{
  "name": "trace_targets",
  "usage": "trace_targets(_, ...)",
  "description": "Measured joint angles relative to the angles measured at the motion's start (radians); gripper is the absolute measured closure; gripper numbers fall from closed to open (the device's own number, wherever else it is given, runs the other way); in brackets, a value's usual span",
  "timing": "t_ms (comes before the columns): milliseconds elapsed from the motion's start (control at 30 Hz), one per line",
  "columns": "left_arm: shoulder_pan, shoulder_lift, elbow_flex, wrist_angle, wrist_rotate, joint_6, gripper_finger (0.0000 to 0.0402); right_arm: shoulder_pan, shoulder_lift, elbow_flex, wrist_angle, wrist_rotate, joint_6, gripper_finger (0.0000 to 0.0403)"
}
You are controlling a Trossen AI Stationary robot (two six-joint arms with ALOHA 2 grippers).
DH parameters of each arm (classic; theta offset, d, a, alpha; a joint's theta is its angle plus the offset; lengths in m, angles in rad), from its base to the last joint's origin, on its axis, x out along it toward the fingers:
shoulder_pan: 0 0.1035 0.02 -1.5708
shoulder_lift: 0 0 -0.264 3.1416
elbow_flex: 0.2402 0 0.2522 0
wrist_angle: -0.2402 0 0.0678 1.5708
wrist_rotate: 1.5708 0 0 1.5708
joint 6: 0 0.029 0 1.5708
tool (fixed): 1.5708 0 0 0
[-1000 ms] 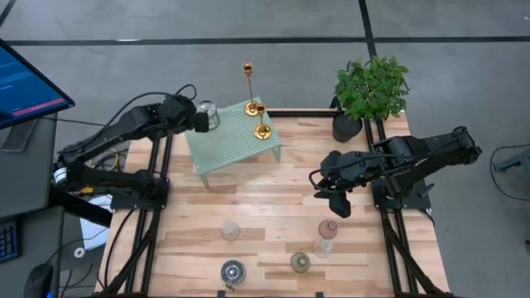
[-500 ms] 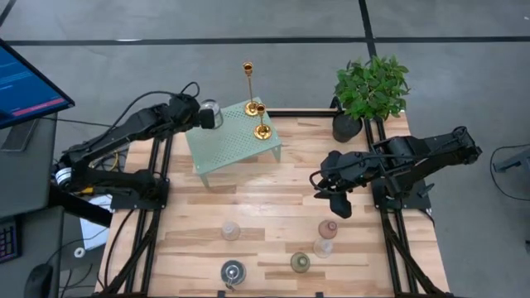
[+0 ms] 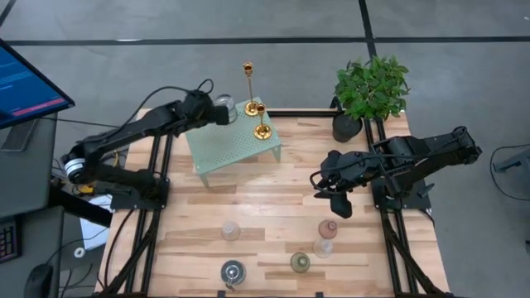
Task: Pick & Place candle stick holders
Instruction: Put the green scented candle on the shelf
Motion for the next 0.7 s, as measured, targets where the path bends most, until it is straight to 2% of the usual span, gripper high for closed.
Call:
trace_targets(300, 0.000, 0.043, 0.000, 0.022, 0.046, 0.019, 0.0400, 0.000, 0.000, 0.000, -0.006, 0.000, 0.000, 0.0291)
trace_targets(700, 0.000, 0.045, 0.000, 0.060, 0.054, 0.022, 0.0400, 0.000, 0.000, 0.000, -0.006, 0.000, 0.000, 0.0291)
